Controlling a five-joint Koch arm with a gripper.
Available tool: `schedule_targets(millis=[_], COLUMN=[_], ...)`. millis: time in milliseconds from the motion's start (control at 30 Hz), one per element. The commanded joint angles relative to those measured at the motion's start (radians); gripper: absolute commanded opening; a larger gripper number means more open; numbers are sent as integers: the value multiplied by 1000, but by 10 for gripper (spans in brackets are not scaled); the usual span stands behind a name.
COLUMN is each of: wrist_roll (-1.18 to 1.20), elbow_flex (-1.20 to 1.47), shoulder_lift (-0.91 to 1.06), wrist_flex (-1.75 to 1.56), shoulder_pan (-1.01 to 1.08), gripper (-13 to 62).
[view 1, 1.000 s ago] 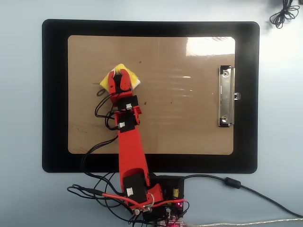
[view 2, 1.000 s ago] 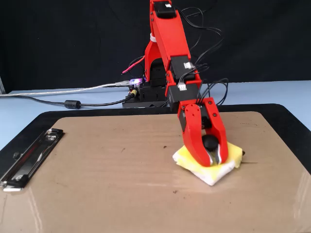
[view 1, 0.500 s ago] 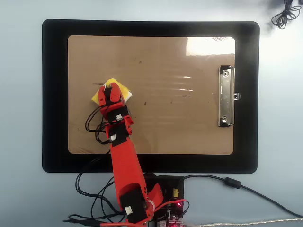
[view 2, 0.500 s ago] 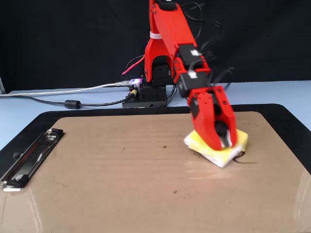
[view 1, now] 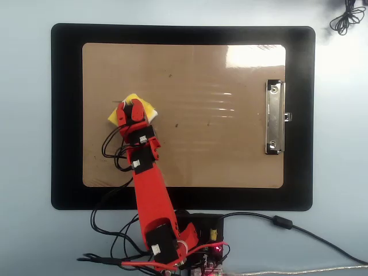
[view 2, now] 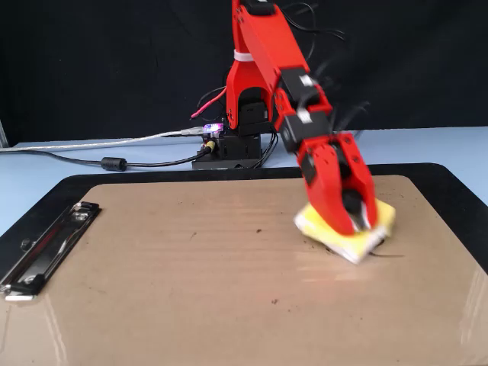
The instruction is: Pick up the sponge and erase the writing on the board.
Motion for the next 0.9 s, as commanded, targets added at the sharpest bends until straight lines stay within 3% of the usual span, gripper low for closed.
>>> schedule_targets(millis=[0,233,300,433,500,567,733,867], wrist_roll=[-28,-28,-28,-31,-32,-35,-37,-41], elbow_flex=[-15,239,193,-152,-218,-169,120,117], shoulder_lift=[-14,202,144,-187,-209,-158,209,189], wrist_flex=[25,32,15,11,15,58,201,193], shoulder_pan=[-5,-6,-25,-26,-29,-29,-38,-54], gripper=[-81,-81,-81,-81,-81,-81,-81,-81])
